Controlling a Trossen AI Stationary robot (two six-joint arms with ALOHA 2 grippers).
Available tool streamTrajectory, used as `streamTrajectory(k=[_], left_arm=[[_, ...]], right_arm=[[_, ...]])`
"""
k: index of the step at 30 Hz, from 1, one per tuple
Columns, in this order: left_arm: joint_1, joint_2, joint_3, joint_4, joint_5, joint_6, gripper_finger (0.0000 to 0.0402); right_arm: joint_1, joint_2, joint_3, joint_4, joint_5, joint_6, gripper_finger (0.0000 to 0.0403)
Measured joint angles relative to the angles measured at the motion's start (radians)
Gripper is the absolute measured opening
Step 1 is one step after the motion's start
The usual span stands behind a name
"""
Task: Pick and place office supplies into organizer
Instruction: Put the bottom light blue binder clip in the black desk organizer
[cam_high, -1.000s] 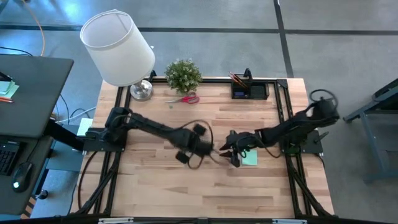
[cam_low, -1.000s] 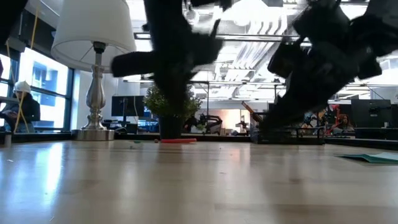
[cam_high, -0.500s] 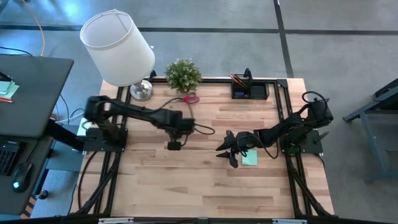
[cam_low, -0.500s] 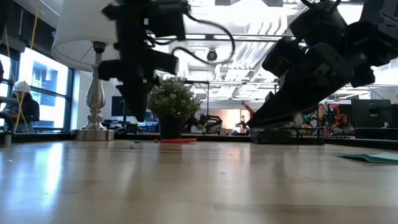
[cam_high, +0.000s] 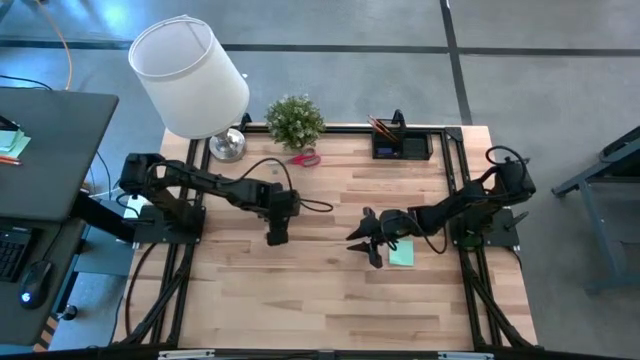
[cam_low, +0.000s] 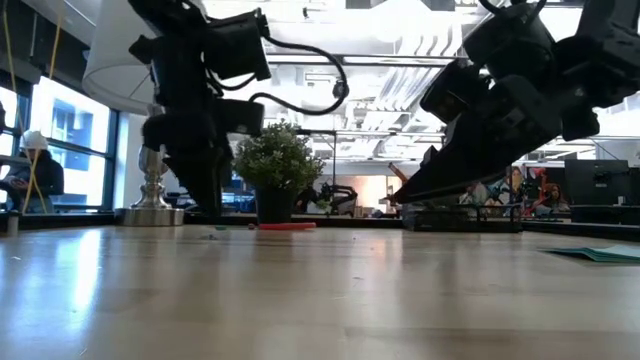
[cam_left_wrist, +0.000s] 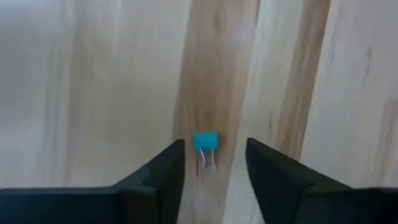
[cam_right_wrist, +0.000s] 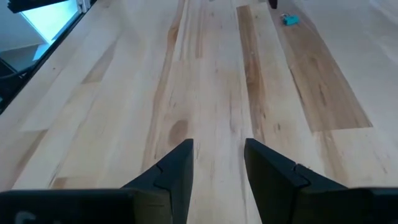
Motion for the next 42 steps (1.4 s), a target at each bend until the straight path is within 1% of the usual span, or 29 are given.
streamTrajectory(k=[4, 9, 13, 18, 21, 25, 32, 42], left_arm=[[0.000, 0.000, 0.001, 0.010, 0.000, -0.018, 0.0190], [-0.001, 0.000, -0.003, 0.017, -0.010, -0.050, 0.0198], [-0.001, 0.000, -0.030, 0.024, -0.012, -0.072, 0.0186], [-0.001, 0.000, -0.074, 0.095, -0.012, -0.074, 0.0165], [-0.001, 0.000, -0.083, 0.146, -0.012, -0.073, 0.0154], [-0.001, 0.017, -0.083, 0.170, -0.012, -0.073, 0.0142], [-0.001, 0.071, -0.079, 0.160, -0.004, -0.070, 0.0128], [-0.001, 0.068, -0.080, 0.140, -0.011, -0.073, 0.0127]], right_arm=[[0.000, 0.000, 0.000, 0.000, -0.002, 0.000, 0.0138], [0.000, 0.000, 0.000, -0.002, -0.003, 0.000, 0.0138], [0.000, 0.000, 0.000, -0.003, -0.003, 0.000, 0.0138], [0.000, 0.000, 0.000, -0.003, -0.003, -0.008, 0.0138], [0.000, 0.000, 0.000, -0.003, -0.003, -0.012, 0.0138], [0.000, 0.000, 0.000, -0.006, -0.003, -0.007, 0.0138], [0.000, 0.000, -0.001, -0.024, -0.003, -0.007, 0.0138], [0.000, 0.000, -0.001, -0.031, -0.003, -0.008, 0.0138]])
